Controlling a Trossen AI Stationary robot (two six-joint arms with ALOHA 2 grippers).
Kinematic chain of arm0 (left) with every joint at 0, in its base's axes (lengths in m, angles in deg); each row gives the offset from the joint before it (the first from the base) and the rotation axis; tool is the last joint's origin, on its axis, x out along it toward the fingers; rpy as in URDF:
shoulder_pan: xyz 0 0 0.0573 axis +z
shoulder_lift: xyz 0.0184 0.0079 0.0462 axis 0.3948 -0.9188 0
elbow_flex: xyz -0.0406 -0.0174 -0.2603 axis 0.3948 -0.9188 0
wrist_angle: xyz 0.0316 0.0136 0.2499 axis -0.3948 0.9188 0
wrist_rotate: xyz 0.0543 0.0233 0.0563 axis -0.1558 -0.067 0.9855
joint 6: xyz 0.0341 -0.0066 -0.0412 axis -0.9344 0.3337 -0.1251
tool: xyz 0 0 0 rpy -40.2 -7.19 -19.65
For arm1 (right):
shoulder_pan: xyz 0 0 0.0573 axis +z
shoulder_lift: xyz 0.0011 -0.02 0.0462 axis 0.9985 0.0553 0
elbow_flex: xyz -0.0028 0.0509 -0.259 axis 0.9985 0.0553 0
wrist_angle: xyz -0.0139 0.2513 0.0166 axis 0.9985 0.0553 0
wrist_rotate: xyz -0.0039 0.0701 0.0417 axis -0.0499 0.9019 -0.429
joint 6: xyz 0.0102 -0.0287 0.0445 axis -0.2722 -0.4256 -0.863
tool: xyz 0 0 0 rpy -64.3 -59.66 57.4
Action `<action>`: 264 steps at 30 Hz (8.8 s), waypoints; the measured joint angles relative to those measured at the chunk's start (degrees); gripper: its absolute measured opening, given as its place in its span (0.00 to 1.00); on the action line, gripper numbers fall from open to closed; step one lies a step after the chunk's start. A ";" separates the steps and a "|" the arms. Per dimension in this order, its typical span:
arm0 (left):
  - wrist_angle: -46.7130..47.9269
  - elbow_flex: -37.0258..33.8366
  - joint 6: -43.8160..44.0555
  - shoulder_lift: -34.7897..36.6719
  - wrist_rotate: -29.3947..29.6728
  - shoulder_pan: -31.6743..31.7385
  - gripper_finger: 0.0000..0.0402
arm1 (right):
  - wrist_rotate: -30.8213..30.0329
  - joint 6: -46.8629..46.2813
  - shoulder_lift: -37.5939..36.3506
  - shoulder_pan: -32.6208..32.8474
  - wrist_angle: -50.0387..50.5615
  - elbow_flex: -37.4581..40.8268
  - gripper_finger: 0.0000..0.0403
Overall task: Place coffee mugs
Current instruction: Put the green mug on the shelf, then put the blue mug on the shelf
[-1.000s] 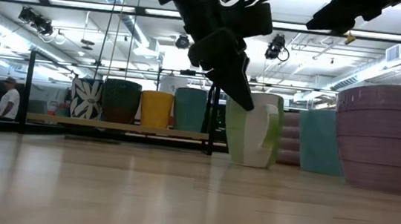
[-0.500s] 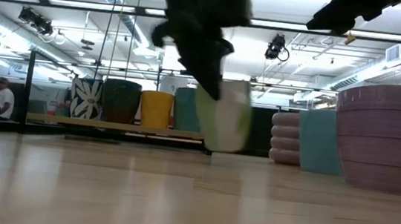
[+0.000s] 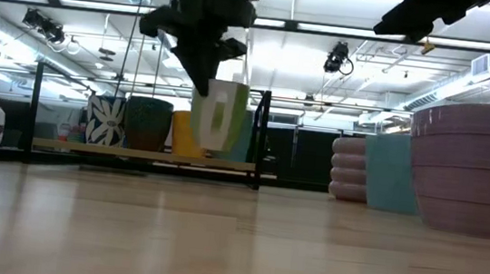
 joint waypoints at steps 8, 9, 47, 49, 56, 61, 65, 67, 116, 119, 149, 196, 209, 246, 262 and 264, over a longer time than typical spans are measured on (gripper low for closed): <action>-3.51 -0.02 -9.98 0.00 -5.20 8.97 0.08 | 0.02 0.09 0.00 -0.01 -0.43 0.00 0.39; -3.89 -0.02 -11.16 0.00 -5.83 9.95 0.08 | 0.00 0.09 0.00 -0.01 -0.58 0.00 0.39; -9.63 0.00 -22.72 -4.59 -15.62 18.74 0.09 | 1.31 -0.52 4.02 -0.01 -4.94 0.02 0.39; -9.54 0.00 -22.49 -4.61 -15.40 18.74 0.09 | 1.31 -0.52 4.02 0.00 -4.96 0.02 0.39; -9.51 0.00 -22.37 -4.61 -15.45 18.74 0.09 | 1.49 -0.52 4.02 0.01 -4.98 0.02 0.39; -10.58 0.01 -22.33 -4.61 -14.00 18.68 0.13 | 1.49 -0.46 4.02 0.01 -4.97 0.02 0.39; -10.95 0.02 -21.21 -4.61 -12.54 18.68 0.21 | 1.49 -0.42 4.02 0.01 -4.98 0.02 0.39; -10.93 0.02 -21.15 -4.61 -11.94 18.68 0.24 | 1.49 -0.34 4.01 0.00 -4.96 0.02 0.39; -15.08 0.02 -11.23 -3.18 2.65 15.22 0.32 | 1.51 -0.48 3.99 -0.01 -4.95 0.02 0.39; -15.29 0.02 -11.33 -2.08 2.58 15.16 0.34 | 1.51 -0.48 3.98 -0.01 -4.96 0.02 0.39; -20.47 0.00 18.47 4.07 0.48 -3.27 0.38 | 4.79 -14.98 7.21 -6.67 13.69 -0.02 0.39; -43.48 -17.51 35.50 -3.35 -1.19 -8.48 0.38 | 7.81 -20.59 14.92 -19.75 18.77 5.39 0.39; -50.21 -21.66 40.49 -3.32 0.52 -11.00 0.38 | 16.87 -18.66 23.18 -19.53 4.49 6.38 0.39; -45.73 -21.59 44.85 -0.72 0.96 -13.13 0.38 | 20.54 -15.71 28.68 -18.28 -3.33 3.85 0.39; -43.11 -21.59 45.21 2.36 0.96 -14.22 0.38 | 27.80 -15.36 35.84 -16.47 -18.28 3.85 0.39; -43.10 -21.59 45.17 2.36 0.96 -14.21 0.38 | 28.00 -15.32 34.88 -16.51 -17.02 3.87 0.39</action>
